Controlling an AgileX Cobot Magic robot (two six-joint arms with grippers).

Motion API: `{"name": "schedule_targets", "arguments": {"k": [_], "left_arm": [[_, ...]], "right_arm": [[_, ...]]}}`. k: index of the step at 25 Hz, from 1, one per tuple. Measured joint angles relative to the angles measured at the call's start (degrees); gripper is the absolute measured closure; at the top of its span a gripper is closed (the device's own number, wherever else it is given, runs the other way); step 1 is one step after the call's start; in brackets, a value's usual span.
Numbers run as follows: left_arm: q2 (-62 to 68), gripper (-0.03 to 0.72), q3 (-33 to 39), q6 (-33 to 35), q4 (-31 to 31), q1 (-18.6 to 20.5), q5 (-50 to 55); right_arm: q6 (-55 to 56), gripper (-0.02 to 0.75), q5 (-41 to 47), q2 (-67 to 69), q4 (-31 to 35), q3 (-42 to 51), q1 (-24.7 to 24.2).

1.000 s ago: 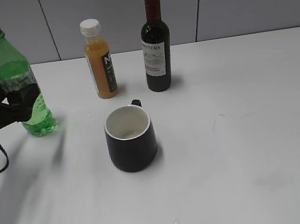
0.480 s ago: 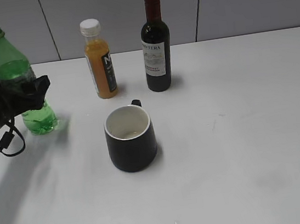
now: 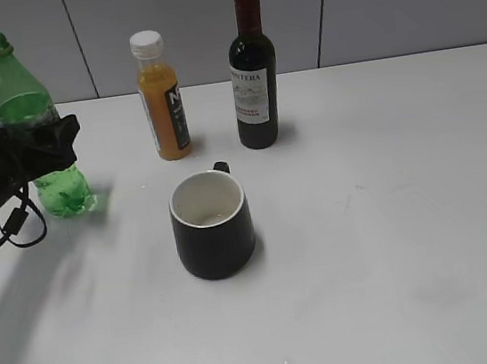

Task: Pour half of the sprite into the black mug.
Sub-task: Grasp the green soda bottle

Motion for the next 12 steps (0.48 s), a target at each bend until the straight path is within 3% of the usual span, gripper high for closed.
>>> {"name": "schedule_targets", "arguments": {"k": [8, 12], "left_arm": [[0.0, 0.205, 0.0, 0.1, -0.2, 0.0, -0.1], [-1.0, 0.205, 0.3, 4.7, -3.2, -1.6, 1.5]], "right_arm": [[0.0, 0.148, 0.0, 0.0, 0.0, 0.0, 0.0], [0.0, 0.148, 0.0, 0.0, 0.0, 0.0, 0.0]]}}
